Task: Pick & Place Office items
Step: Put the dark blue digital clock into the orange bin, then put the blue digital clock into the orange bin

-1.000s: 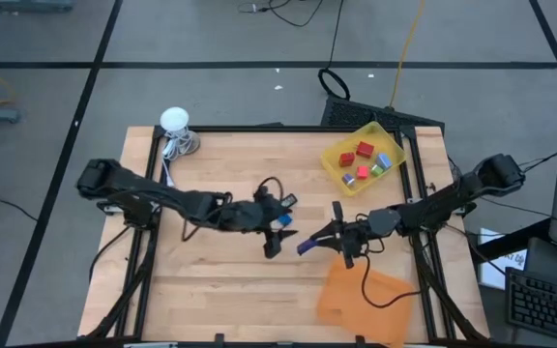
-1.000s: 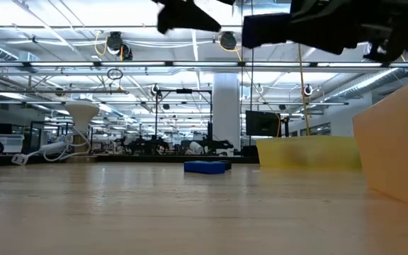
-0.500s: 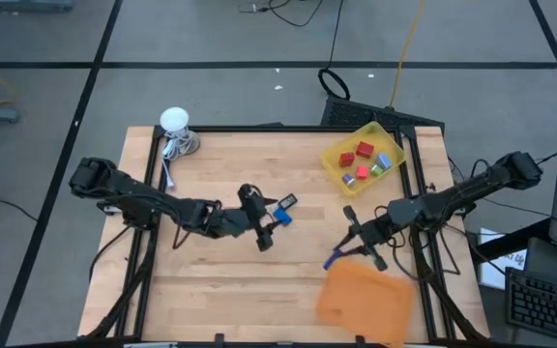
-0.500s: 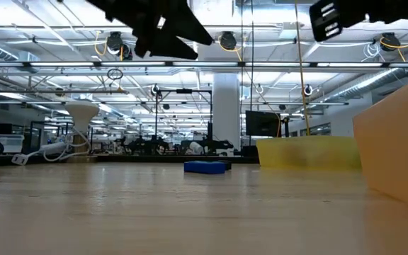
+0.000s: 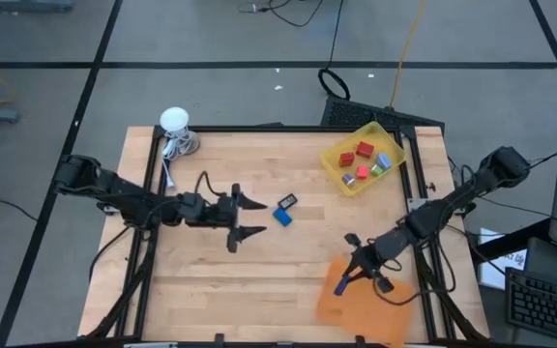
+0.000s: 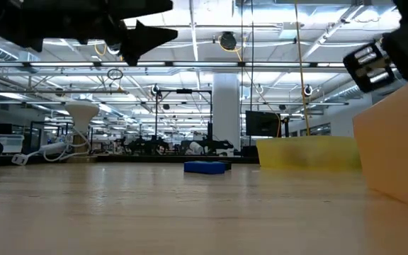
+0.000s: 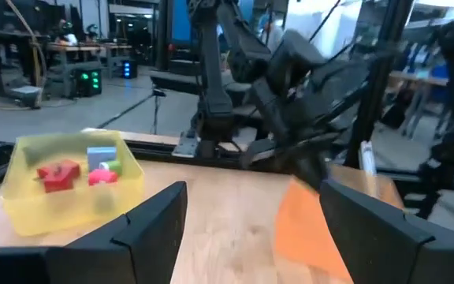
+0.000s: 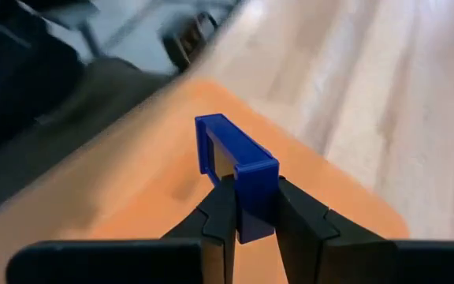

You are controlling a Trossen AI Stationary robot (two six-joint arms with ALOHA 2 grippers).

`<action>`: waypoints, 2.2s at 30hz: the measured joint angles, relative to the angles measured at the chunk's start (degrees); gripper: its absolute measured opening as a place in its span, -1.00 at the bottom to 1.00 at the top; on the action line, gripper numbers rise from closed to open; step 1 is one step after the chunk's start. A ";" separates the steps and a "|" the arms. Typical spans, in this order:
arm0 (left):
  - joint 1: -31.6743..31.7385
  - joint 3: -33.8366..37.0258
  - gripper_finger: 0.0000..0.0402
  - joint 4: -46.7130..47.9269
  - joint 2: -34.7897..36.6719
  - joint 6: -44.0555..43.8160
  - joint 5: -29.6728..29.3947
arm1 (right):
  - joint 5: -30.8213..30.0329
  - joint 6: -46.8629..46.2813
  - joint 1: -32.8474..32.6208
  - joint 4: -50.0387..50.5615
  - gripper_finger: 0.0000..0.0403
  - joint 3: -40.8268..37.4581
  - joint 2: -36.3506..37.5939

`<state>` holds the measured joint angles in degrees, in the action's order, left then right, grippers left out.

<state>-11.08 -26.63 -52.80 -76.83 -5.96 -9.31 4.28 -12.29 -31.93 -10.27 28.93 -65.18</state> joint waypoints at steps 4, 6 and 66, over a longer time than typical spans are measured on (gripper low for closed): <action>0.91 1.94 0.41 -2.92 0.10 -2.30 -0.07 | -4.50 -0.67 -0.81 2.41 -0.73 -0.02 -1.89; 1.27 2.01 0.39 -2.16 0.04 -3.68 -0.50 | -6.00 -0.41 -0.82 2.26 -0.73 -0.04 -2.53; 5.62 -31.99 0.26 51.35 -31.66 6.09 -7.03 | -6.77 10.45 7.64 -8.77 0.05 -0.33 7.74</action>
<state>-5.46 -58.62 -1.45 -108.49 0.12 -16.34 -2.49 -1.85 -24.28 -19.04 28.60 -57.44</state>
